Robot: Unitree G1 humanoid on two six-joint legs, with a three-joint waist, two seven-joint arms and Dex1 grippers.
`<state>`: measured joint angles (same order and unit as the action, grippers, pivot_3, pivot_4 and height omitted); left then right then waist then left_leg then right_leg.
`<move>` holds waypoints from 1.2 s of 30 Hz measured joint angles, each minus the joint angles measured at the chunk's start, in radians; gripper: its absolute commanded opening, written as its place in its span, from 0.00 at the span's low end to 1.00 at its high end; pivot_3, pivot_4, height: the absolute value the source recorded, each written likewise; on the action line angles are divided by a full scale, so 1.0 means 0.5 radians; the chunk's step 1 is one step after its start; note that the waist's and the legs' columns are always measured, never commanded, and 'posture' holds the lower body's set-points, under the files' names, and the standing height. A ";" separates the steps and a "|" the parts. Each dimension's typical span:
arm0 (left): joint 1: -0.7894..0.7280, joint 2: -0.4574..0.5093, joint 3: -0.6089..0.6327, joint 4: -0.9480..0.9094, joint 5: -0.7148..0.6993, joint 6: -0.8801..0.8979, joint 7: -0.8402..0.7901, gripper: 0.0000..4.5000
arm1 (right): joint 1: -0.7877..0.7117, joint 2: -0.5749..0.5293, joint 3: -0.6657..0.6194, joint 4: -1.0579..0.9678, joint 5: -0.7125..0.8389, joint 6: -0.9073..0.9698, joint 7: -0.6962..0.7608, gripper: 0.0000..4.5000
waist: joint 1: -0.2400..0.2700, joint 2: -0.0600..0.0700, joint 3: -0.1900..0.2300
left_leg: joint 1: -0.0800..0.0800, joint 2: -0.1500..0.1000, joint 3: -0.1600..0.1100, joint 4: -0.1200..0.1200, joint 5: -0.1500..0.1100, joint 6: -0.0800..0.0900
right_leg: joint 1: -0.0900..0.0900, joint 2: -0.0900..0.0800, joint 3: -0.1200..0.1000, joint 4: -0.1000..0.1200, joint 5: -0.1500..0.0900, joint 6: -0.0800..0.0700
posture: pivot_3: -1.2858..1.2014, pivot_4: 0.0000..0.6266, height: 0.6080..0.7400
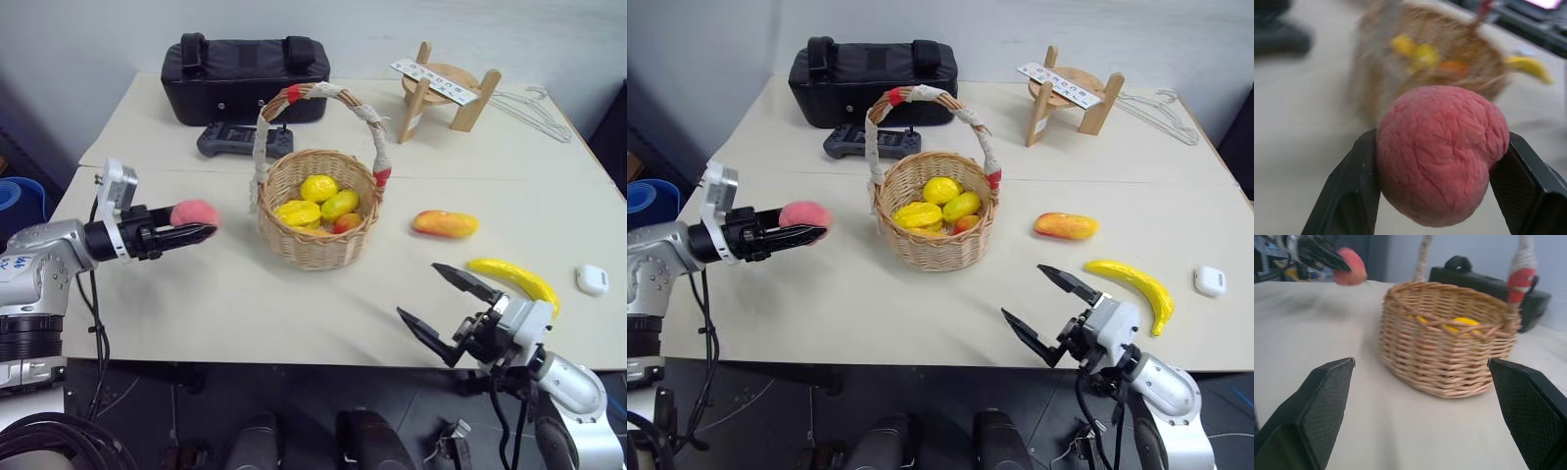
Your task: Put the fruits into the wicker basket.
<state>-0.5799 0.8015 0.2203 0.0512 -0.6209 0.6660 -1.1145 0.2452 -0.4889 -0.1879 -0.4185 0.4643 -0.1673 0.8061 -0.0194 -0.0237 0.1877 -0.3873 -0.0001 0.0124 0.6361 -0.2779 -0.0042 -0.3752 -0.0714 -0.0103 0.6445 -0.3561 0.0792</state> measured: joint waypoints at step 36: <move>0.506 0.168 0.004 0.033 0.234 -0.918 -0.593 0.99 | 0.690 -0.013 -0.790 0.161 0.000 -0.041 -0.074 1.00 | 0.041 0.003 -0.001 | 0.011 -0.007 -0.001 -0.010 0.001 0.014 | 0.004 -0.003 0.009 -0.001 0.002 0.001 | 0.52 0.24 1.00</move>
<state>-0.3271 0.8853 0.2223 0.0680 -0.5041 0.2070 -1.4108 0.5904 -0.4956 -0.5830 -0.3380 0.4643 -0.1879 0.7690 0.0013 -0.0220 0.1871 -0.3820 -0.0036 0.0119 0.6313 -0.2772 0.0028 -0.3731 -0.0732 -0.0058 0.6439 -0.3551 0.0798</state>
